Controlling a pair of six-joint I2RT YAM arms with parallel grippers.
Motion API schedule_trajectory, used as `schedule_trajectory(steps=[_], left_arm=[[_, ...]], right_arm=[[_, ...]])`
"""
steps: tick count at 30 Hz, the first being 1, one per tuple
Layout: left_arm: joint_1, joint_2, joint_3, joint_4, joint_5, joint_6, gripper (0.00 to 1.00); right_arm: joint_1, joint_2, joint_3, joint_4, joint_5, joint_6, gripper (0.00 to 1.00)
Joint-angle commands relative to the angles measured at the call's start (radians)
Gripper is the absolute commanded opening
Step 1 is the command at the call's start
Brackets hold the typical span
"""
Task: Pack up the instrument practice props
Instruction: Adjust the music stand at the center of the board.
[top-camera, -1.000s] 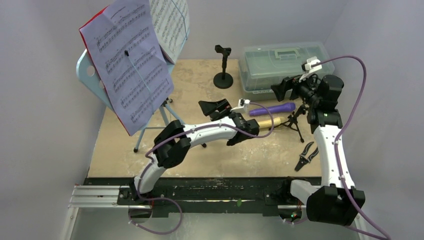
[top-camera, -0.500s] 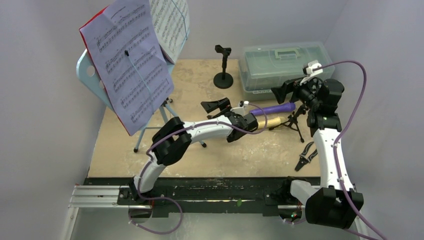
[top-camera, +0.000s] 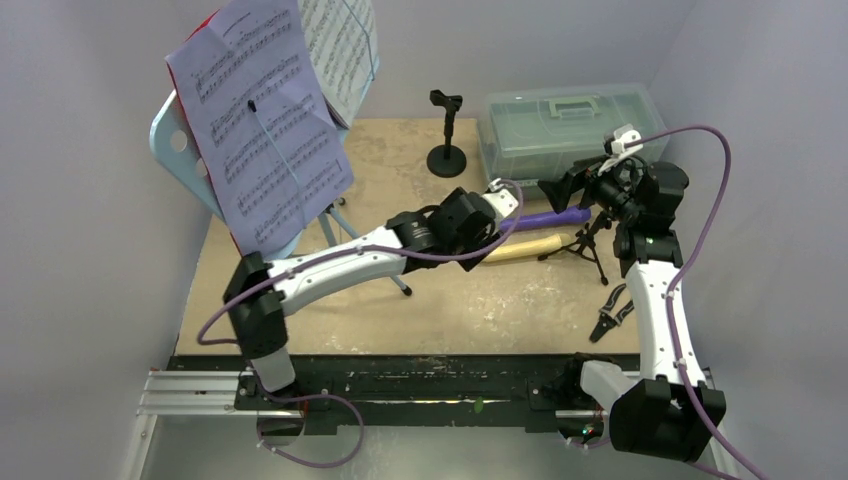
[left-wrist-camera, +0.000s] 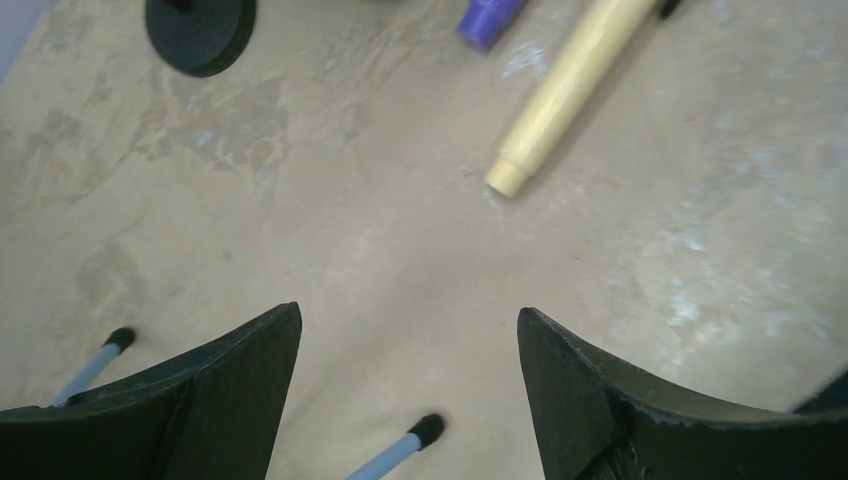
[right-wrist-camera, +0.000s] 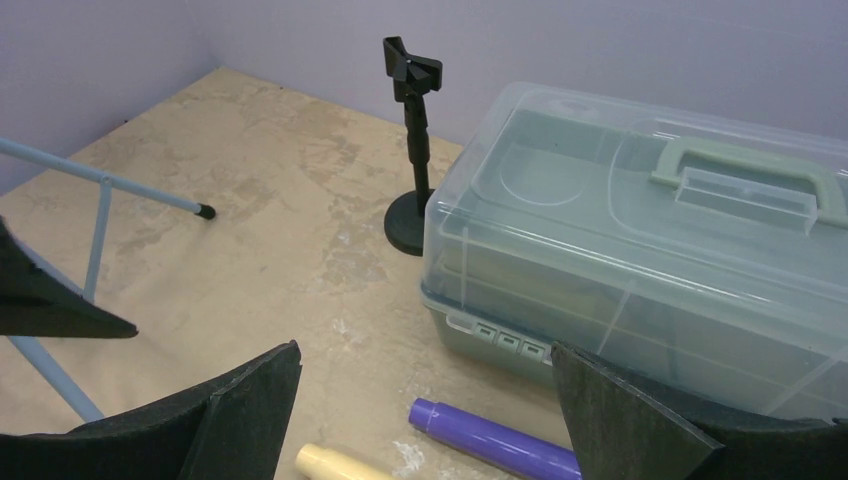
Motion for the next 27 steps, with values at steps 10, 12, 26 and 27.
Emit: schedule_trajectory(steps=[10, 12, 26, 27], left_arm=[[-0.179, -0.258, -0.358, 0.348, 0.274, -0.063, 0.71], [-0.203, -0.314, -0.458, 0.412, 0.267, -0.094, 0.70], [-0.202, -0.940, -1.058, 0.757, -0.151, -0.334, 0.68], [-0.202, -0.963, -1.070, 0.747, -0.203, -0.352, 0.68]], right_arm=[[-0.006, -0.010, -0.007, 0.036, -0.035, -0.025, 0.99], [-0.006, -0.014, -0.009, 0.037, -0.037, -0.029, 0.99], [-0.007, -0.012, -0.030, 0.053, -0.080, -0.041, 0.99], [-0.007, -0.010, -0.032, 0.053, -0.082, -0.041, 0.99]])
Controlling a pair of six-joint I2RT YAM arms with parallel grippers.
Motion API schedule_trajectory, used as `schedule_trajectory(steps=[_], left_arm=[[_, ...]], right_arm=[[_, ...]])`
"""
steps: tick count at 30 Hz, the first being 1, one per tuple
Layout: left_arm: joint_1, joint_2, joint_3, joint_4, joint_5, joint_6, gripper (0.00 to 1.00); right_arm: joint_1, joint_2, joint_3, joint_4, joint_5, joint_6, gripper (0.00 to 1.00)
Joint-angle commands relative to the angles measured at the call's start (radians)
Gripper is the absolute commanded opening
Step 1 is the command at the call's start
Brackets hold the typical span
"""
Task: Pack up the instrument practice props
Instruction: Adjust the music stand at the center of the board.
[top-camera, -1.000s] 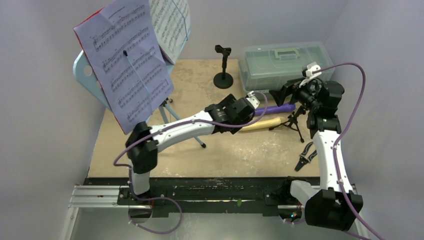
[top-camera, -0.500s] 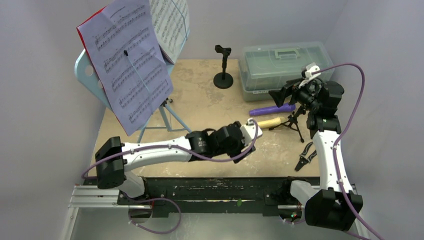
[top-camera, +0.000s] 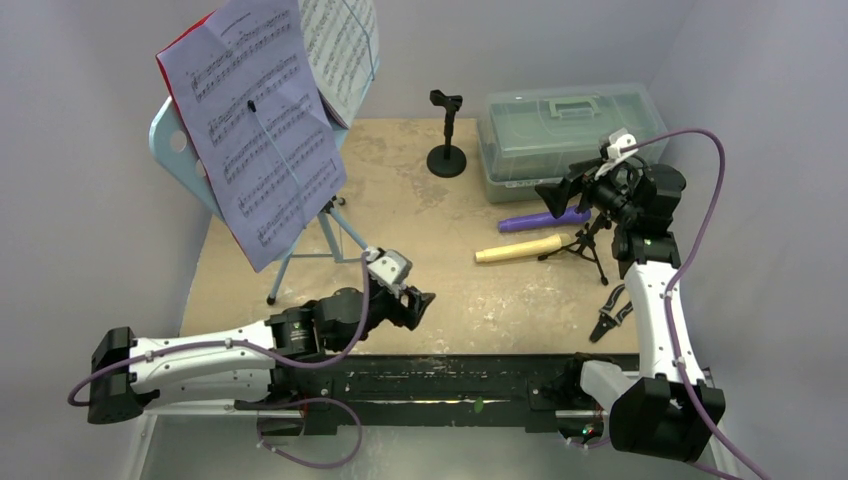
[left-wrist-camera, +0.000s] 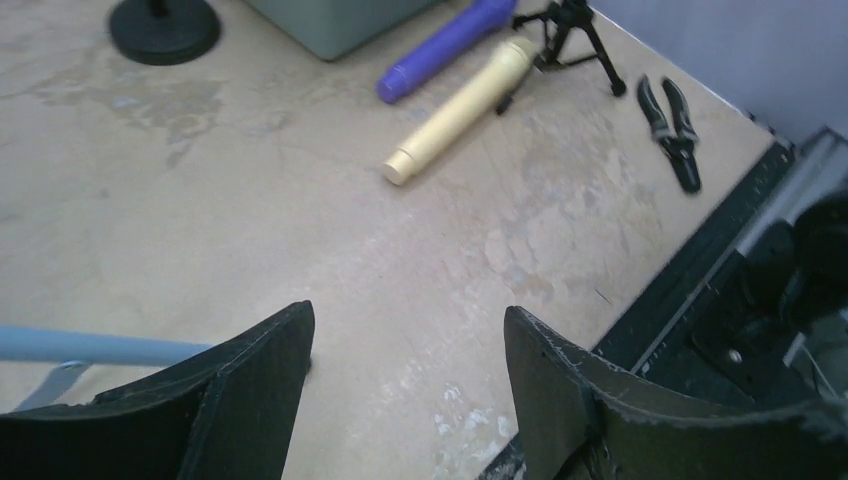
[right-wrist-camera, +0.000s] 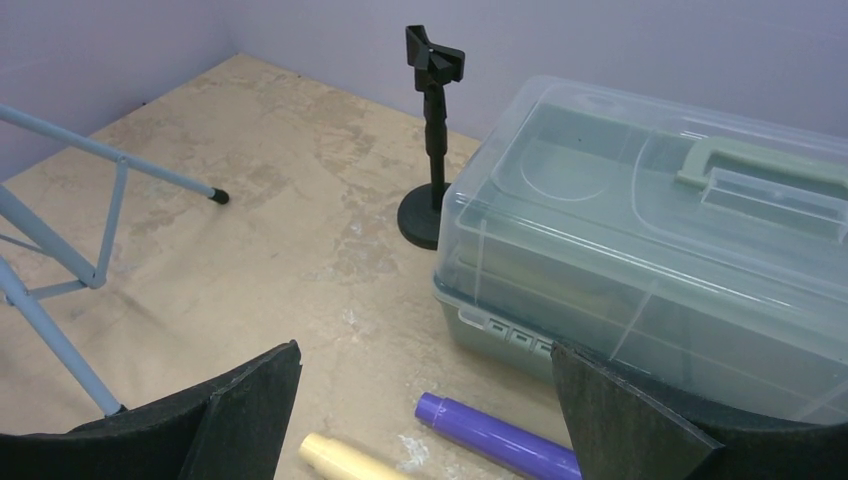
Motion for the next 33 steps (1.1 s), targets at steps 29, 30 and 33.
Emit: schedule_trajectory(steps=[29, 30, 33], left_arm=[[0.377, 0.088, -0.205, 0.488, -0.488, -0.162, 0.56], [0.390, 0.102, -0.195, 0.490, -0.480, -0.187, 0.56], [0.394, 0.115, -0.185, 0.492, -0.460, -0.238, 0.55]], right_arm=[[-0.007, -0.007, -0.042, 0.061, -0.074, -0.028, 0.99], [-0.008, -0.007, -0.044, 0.062, -0.076, -0.029, 0.99], [-0.008, -0.004, -0.046, 0.062, -0.082, -0.030, 0.99]])
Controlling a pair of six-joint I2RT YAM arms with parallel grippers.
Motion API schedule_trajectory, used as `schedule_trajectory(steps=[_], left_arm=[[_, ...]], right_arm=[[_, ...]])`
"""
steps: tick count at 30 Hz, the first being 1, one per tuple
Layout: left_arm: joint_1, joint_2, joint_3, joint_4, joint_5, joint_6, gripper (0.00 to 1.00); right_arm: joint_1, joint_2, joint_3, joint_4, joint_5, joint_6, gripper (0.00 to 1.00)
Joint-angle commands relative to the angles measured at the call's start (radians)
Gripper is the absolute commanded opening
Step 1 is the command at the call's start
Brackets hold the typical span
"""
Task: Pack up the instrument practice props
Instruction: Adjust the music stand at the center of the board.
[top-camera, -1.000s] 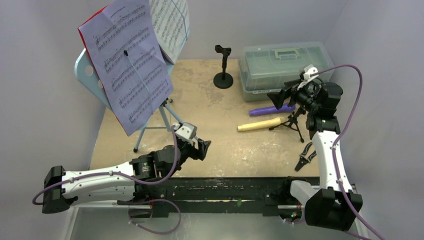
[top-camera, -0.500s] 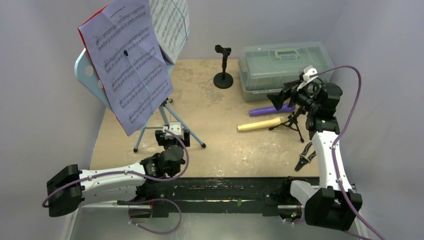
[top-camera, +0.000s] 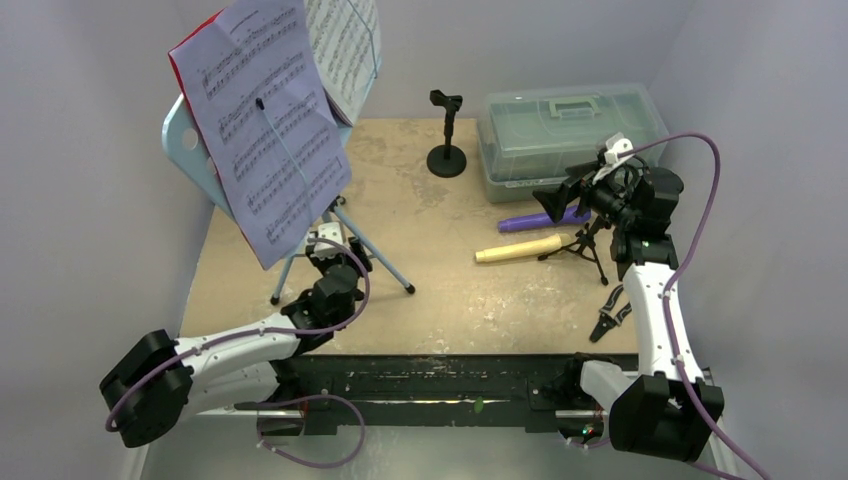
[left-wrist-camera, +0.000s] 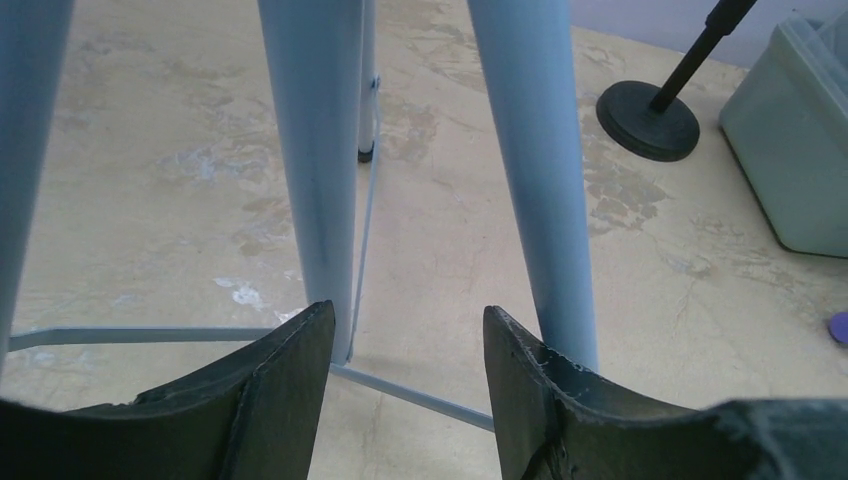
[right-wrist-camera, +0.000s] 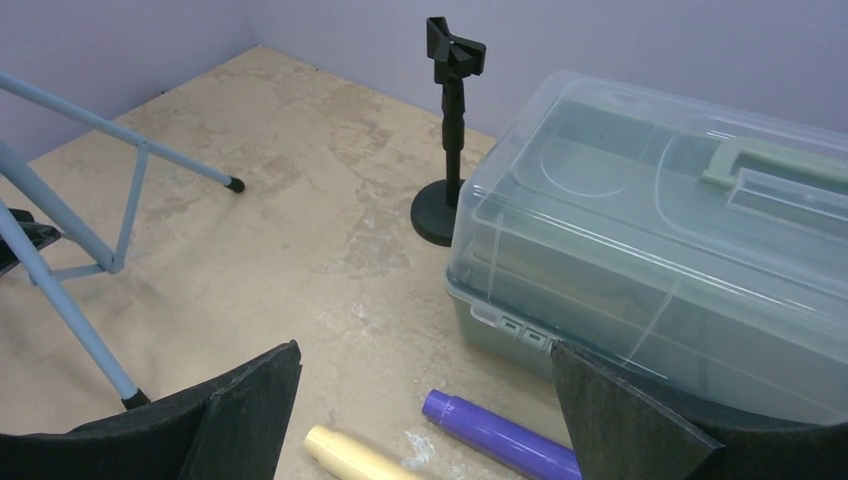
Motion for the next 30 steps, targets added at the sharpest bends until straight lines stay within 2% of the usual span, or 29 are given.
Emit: schedule_trajectory(steps=[1, 7, 11, 19, 21, 25, 30], left_arm=[[0.007, 0.003, 0.058, 0.088, 0.120, -0.133, 0.56], [0.006, -0.163, 0.071, -0.108, 0.265, -0.141, 0.62], [0.006, -0.225, 0.087, -0.222, 0.292, -0.186, 0.64], [0.005, -0.230, 0.133, -0.235, 0.361, -0.194, 0.80], [0.006, -0.267, 0.134, -0.253, 0.351, -0.160, 0.83], [0.006, -0.388, 0.094, -0.277, 0.251, -0.103, 0.83], [0.005, -0.514, 0.058, -0.249, 0.196, -0.017, 0.83]], right_arm=[[-0.003, -0.005, -0.007, 0.033, -0.035, -0.016, 0.99], [-0.003, -0.005, -0.010, 0.036, -0.040, -0.020, 0.99], [-0.003, 0.000, -0.012, 0.035, -0.048, -0.024, 0.99], [-0.004, -0.010, -0.014, 0.034, -0.048, -0.024, 0.99], [-0.005, -0.009, -0.015, 0.036, -0.050, -0.025, 0.99], [-0.005, -0.008, -0.017, 0.037, -0.056, -0.026, 0.99], [-0.005, -0.008, -0.018, 0.037, -0.059, -0.028, 0.99]])
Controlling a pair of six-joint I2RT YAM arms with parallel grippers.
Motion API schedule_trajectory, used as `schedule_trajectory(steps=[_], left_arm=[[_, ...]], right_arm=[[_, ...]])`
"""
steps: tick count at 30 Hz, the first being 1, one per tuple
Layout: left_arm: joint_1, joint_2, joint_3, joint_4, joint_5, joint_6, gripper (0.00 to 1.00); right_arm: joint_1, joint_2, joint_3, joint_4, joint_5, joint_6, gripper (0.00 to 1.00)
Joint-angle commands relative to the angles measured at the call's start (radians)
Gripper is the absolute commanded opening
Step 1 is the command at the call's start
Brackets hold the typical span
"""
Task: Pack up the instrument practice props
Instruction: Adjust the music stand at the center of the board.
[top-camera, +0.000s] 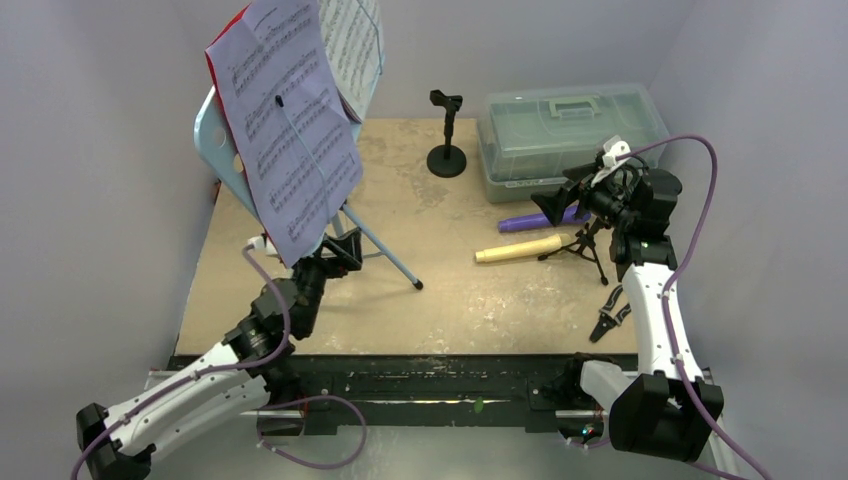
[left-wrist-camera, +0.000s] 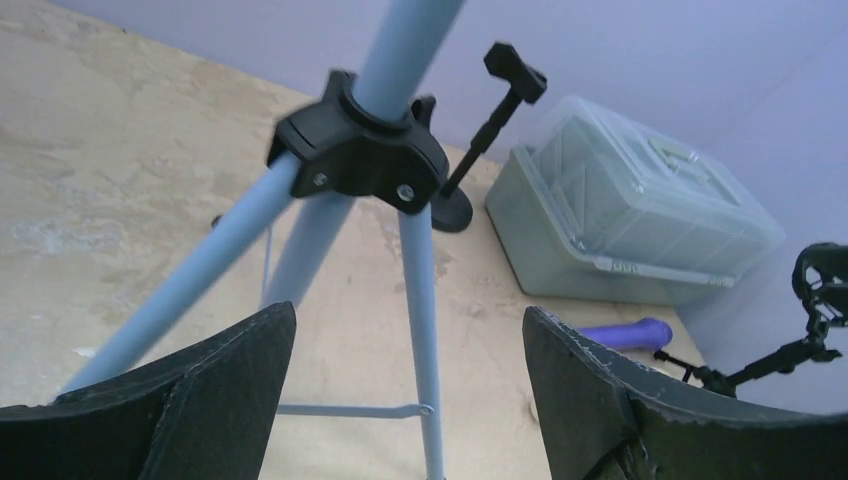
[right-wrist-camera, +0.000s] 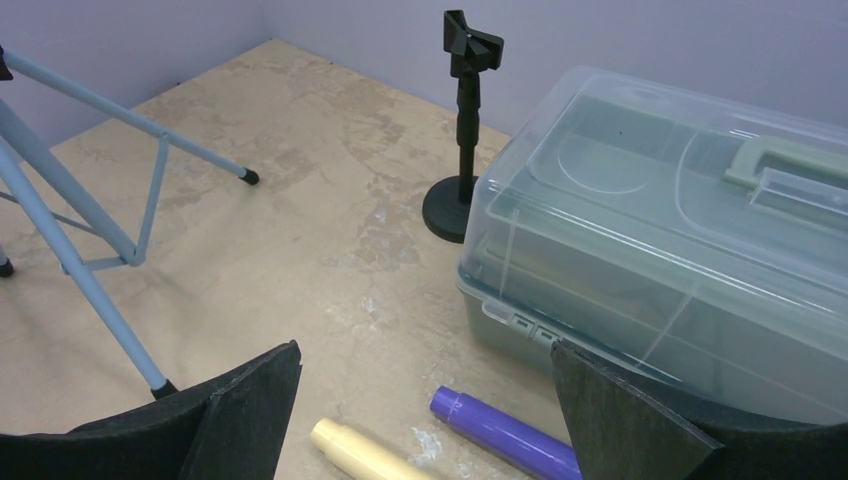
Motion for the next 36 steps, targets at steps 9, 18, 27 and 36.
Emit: schedule_trajectory(steps=[9, 18, 27, 36], left_arm=[[0.001, 0.035, 0.027, 0.206, -0.121, 0.383, 0.84], [0.002, 0.049, -0.066, 0.570, -0.098, 0.535, 0.88], [0.016, 0.064, -0.117, 0.820, -0.062, 0.560, 0.89], [0.155, 0.237, -0.058, 0.945, 0.061, 0.453, 0.73]], right_arm=[[-0.003, -0.008, -0.005, 0.033, -0.034, -0.015, 0.99], [-0.003, -0.007, -0.010, 0.034, -0.038, -0.021, 0.99], [-0.003, 0.000, -0.014, 0.034, -0.049, -0.026, 0.99], [-0.002, -0.007, -0.020, 0.038, -0.064, -0.024, 0.99]])
